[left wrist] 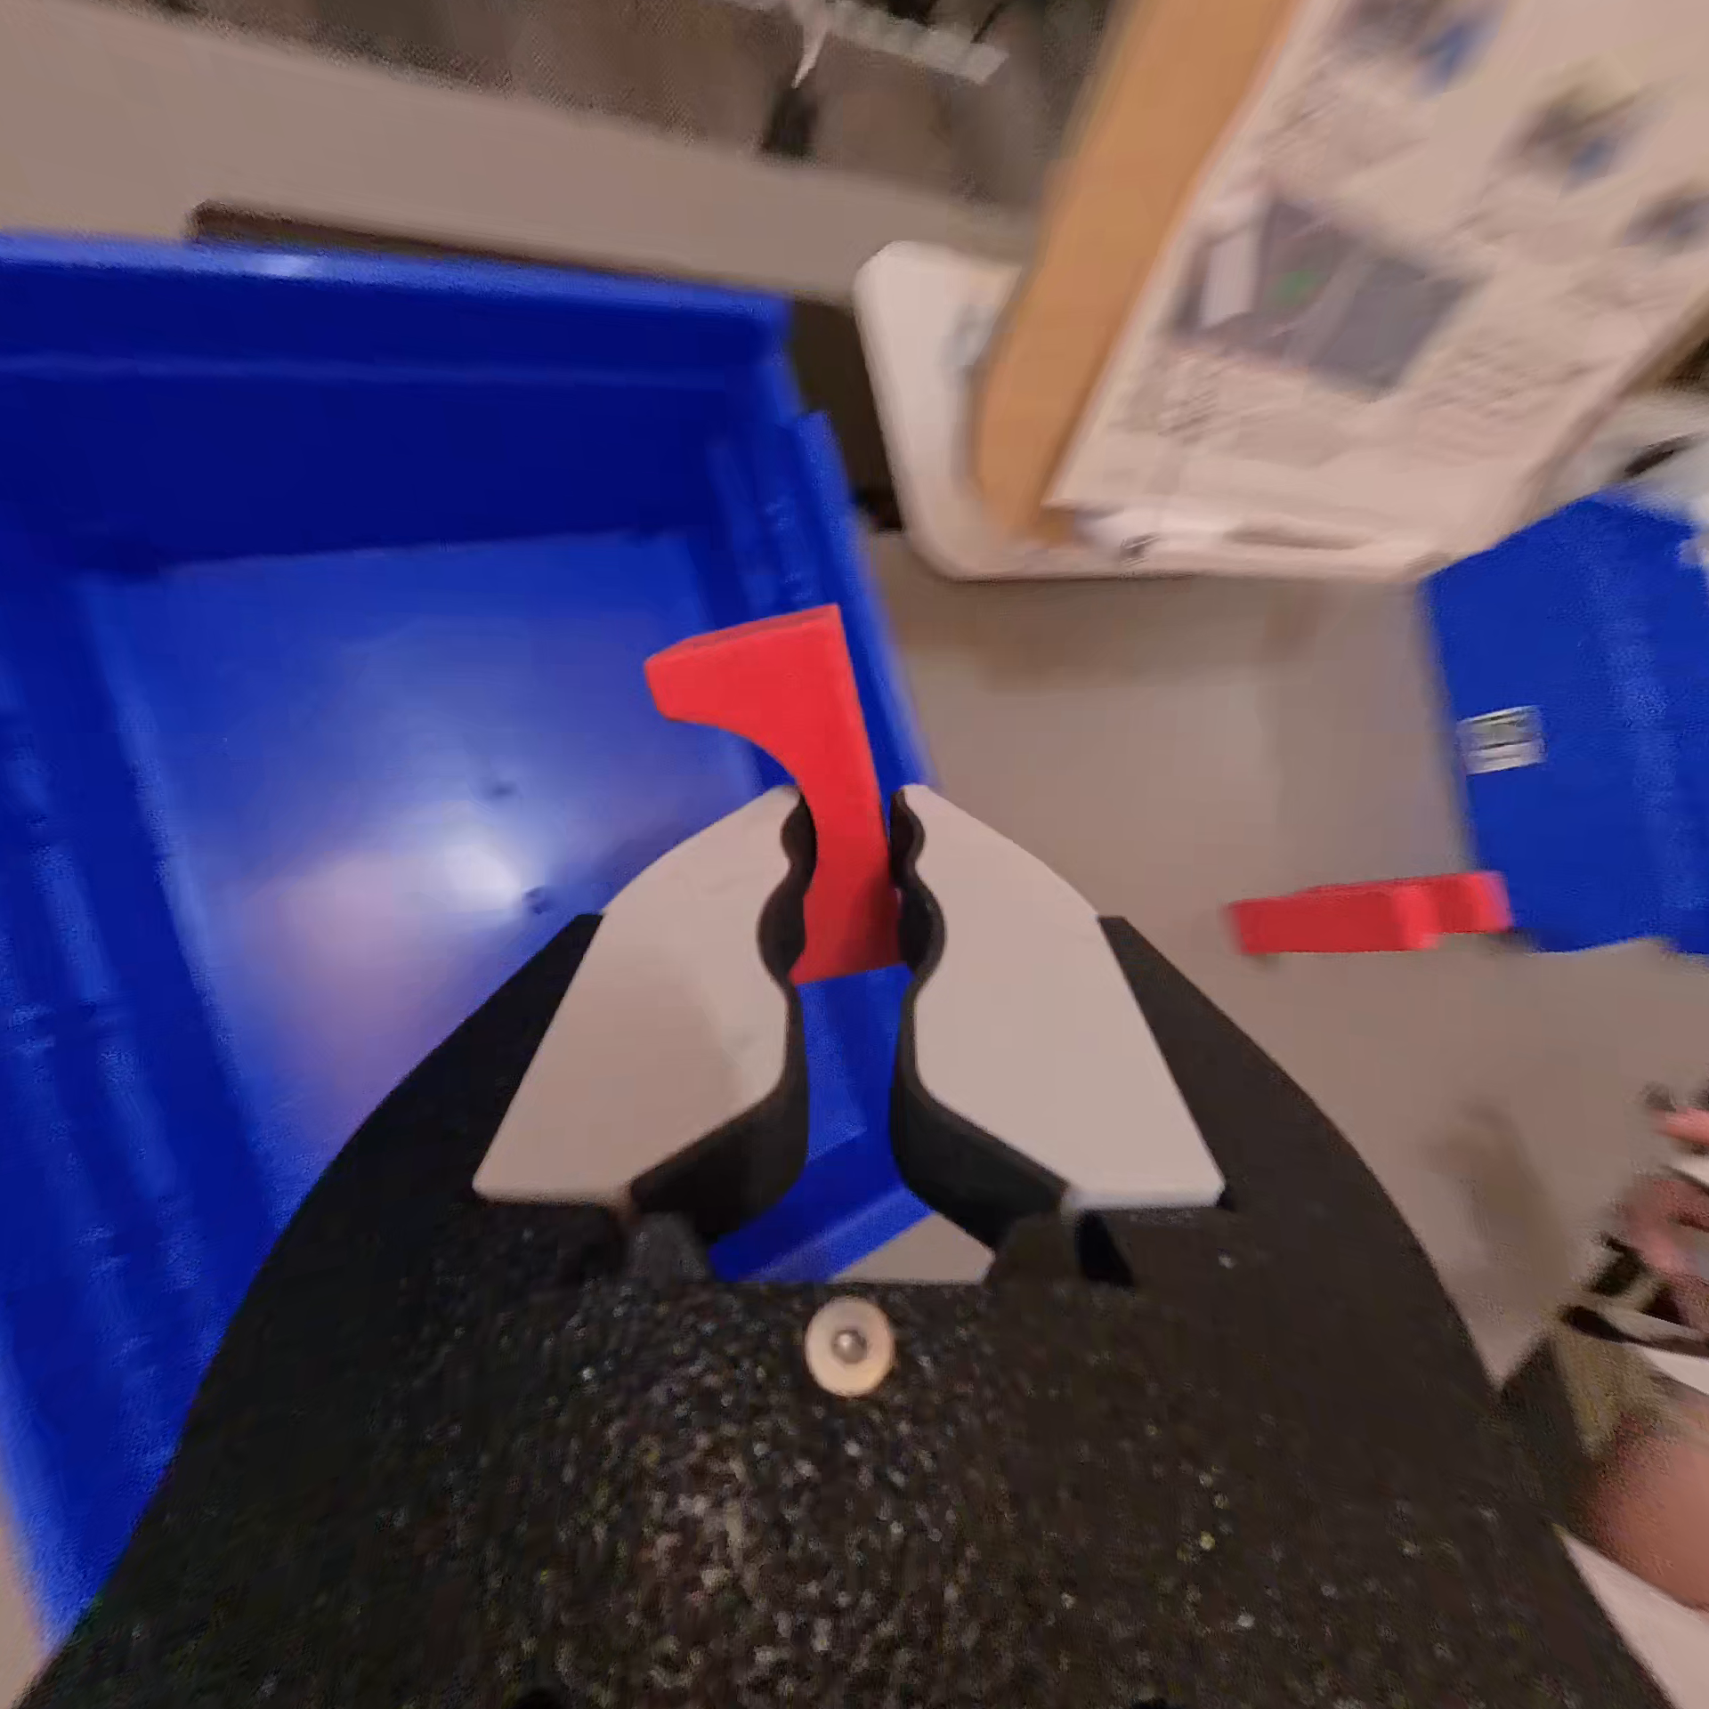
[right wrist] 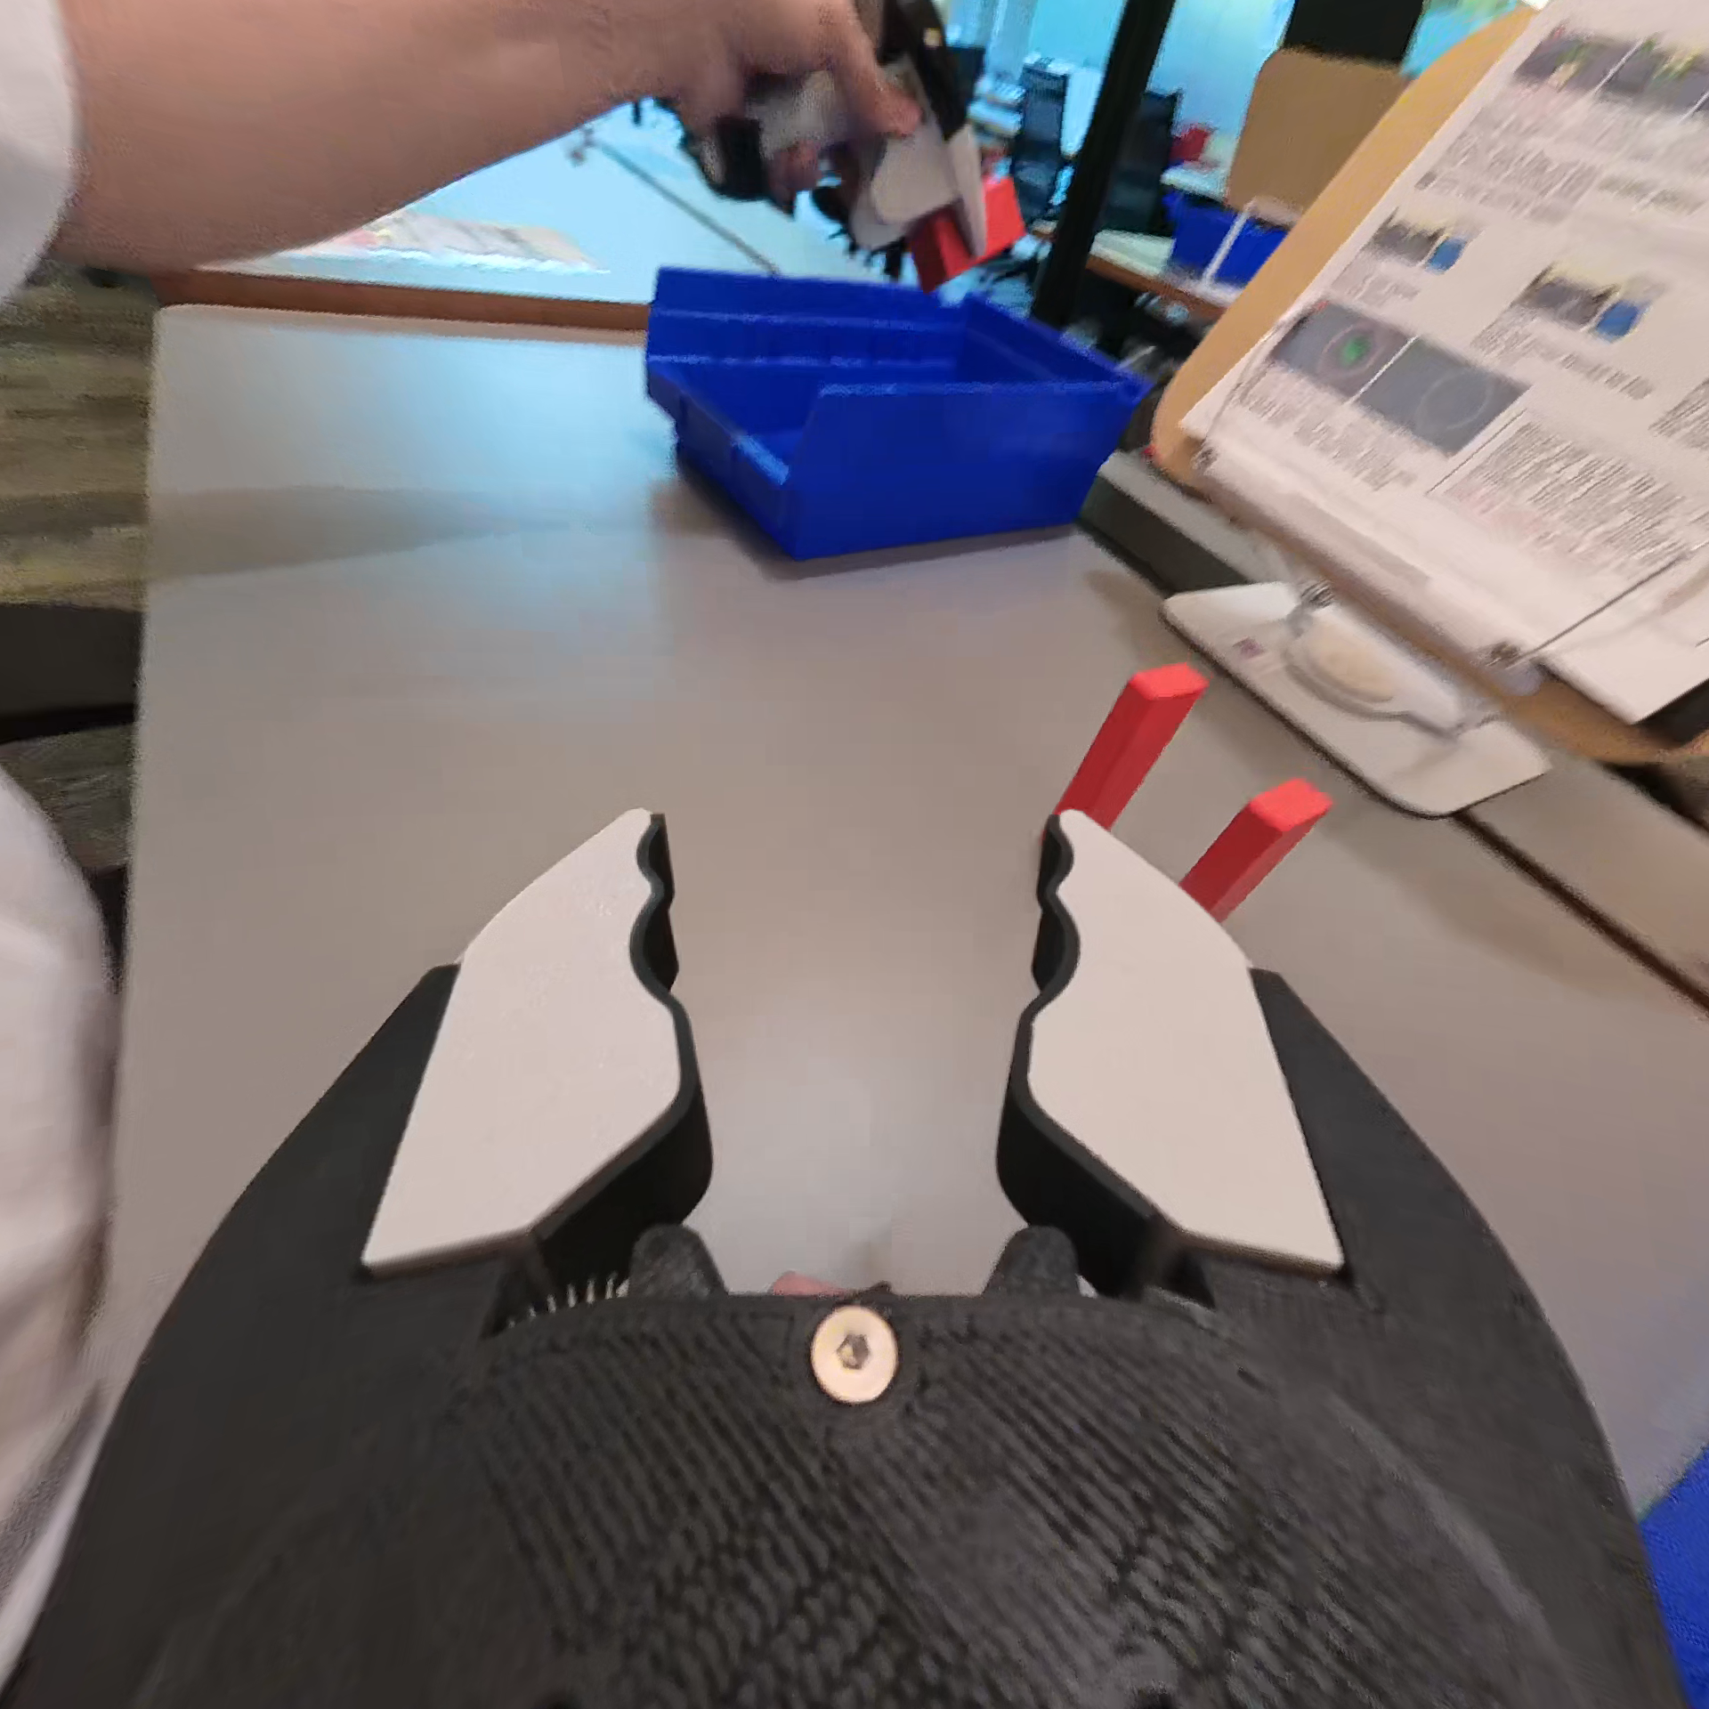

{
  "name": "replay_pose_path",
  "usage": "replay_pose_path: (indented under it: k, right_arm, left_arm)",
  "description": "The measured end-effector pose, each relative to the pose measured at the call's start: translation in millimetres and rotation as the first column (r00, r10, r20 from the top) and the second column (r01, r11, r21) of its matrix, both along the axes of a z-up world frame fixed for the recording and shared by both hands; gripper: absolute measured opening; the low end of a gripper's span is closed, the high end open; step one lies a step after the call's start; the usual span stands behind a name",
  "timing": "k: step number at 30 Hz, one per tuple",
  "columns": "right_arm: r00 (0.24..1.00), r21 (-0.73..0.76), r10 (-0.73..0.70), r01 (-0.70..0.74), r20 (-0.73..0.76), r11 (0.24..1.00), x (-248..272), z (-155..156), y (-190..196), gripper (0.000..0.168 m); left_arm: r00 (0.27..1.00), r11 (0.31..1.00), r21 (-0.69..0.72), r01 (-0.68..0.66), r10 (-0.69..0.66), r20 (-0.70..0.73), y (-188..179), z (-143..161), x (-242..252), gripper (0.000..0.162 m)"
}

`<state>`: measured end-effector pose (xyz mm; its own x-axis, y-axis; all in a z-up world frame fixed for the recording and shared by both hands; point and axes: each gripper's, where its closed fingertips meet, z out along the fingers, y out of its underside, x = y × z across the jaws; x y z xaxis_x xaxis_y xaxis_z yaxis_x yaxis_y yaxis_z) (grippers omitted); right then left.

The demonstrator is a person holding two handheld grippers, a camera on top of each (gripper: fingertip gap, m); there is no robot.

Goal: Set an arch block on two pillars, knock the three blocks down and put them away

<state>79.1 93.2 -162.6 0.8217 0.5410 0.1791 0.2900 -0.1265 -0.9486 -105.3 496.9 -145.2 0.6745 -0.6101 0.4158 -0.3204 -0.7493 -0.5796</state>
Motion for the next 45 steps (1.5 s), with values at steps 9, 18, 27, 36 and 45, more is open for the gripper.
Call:
replay_pose_path:
  k: [9,18,27,36,45]
  right_arm:
    - [0.99,0.197,-0.14,0.144,-0.034,0.97,-18.9,78.3,85.9,0.078]
    - [0.909,0.259,0.289,-0.369,0.299,0.893,-40.4,104.8,72.8,0.077]
    - [0.736,0.091,0.622,-0.662,0.267,0.744,-39.8,111.9,63.4,0.065]
    - [0.62,-0.01,0.749,-0.769,0.233,0.64,-58.9,100.5,54.1,0.049]
    - [0.551,-0.136,0.8,-0.797,0.237,0.589,-64.8,85.9,43.9,0.036]
  left_arm:
    - [0.745,0.975,0.042,0.219,-0.195,0.638,-126.4,104.0,90.3,0.015]
    - [0.447,0.628,-0.051,0.776,-0.492,0.747,-256.3,84.8,126.4,0.014]
    - [0.126,0.143,-0.03,0.989,-0.736,0.665,-339.6,73.3,110.5,0.014]
    - [0.003,-0.034,-0.044,0.998,-0.762,0.648,-369.3,64.6,108.4,0.014]
    - [0.008,-0.054,-0.074,0.996,-0.758,0.652,-373.5,60.0,111.4,0.014]
